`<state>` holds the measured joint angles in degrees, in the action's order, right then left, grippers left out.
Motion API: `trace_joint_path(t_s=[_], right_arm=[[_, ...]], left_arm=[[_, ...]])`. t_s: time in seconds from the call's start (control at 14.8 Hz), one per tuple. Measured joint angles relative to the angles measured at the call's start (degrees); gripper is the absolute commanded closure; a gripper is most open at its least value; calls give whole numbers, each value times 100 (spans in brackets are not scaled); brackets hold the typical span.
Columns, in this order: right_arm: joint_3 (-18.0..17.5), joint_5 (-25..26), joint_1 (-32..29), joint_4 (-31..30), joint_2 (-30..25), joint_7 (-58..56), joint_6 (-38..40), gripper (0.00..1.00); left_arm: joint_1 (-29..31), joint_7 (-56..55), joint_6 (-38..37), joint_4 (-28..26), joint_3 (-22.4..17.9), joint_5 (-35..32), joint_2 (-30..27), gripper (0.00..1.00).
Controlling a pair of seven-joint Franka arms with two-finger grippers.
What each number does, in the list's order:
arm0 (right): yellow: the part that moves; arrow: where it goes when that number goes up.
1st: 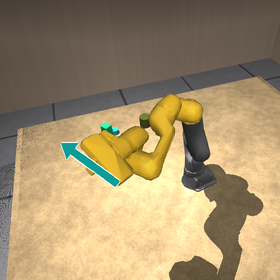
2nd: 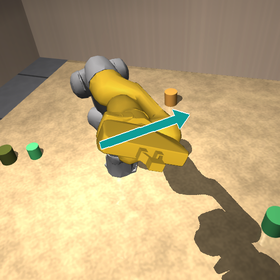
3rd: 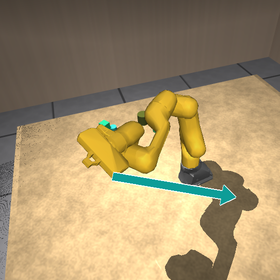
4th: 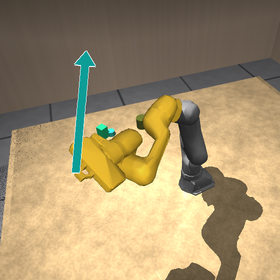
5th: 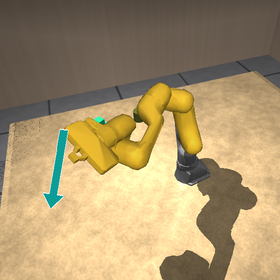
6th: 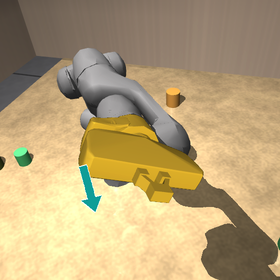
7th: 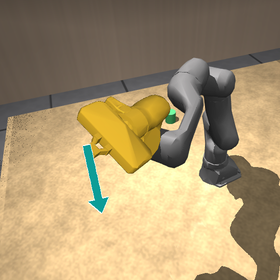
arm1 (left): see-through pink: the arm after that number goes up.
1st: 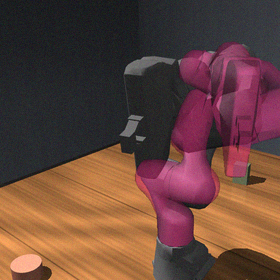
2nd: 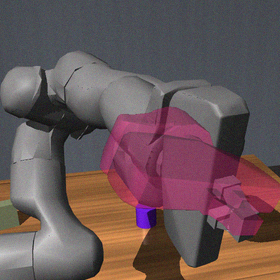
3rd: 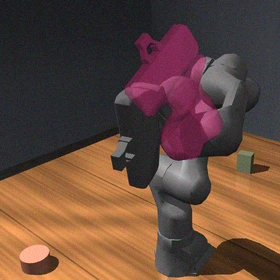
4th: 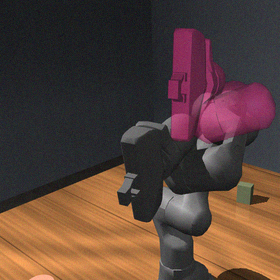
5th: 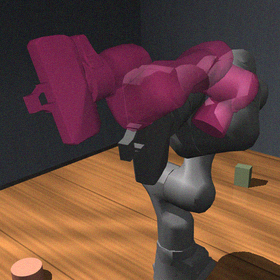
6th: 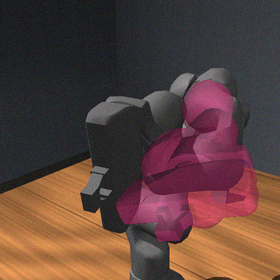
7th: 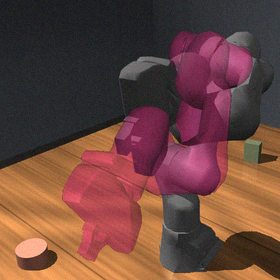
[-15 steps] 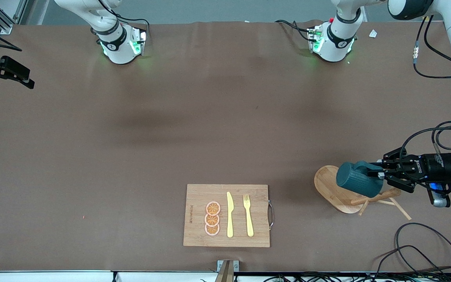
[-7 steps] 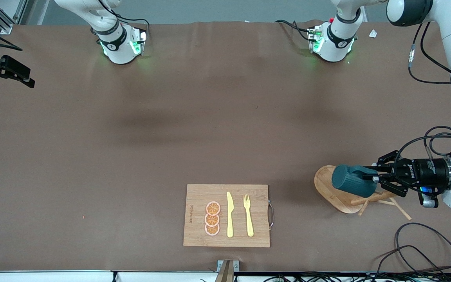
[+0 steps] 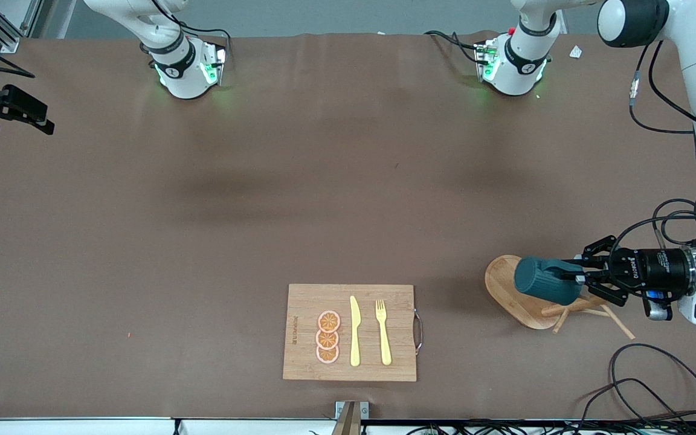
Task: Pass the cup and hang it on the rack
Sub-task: 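Lower the mug handle onto a rack peg with the left gripper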
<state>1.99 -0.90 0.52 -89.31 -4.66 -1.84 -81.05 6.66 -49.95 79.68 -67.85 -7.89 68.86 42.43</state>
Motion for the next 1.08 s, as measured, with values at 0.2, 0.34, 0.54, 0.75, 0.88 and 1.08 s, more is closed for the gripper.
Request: trace_joint_path(t_s=[0.2,0.34,0.54,0.75,0.88,1.08], right_arm=[[10,1,-1,0,0,0,1,0],[13,3,-1,0,0,0,6,0],[13,3,-1,0,0,0,21,0],[13,14,-1,0,0,0,24,0],[14,18,-1,0,0,0,24,0],[14,19,-1,0,0,-1,24,0]], left_arm=[[129,-28,-4,-28,-1,0,36,99],[185,-28,-6,-31,-1,0,95,99],[217,-28,-7,-32,0,0,179,99],[258,-28,-7,-32,0,0,219,99],[285,-28,-6,-33,0,0,235,99],[331,-28,-6,-34,-1,0,290,98]])
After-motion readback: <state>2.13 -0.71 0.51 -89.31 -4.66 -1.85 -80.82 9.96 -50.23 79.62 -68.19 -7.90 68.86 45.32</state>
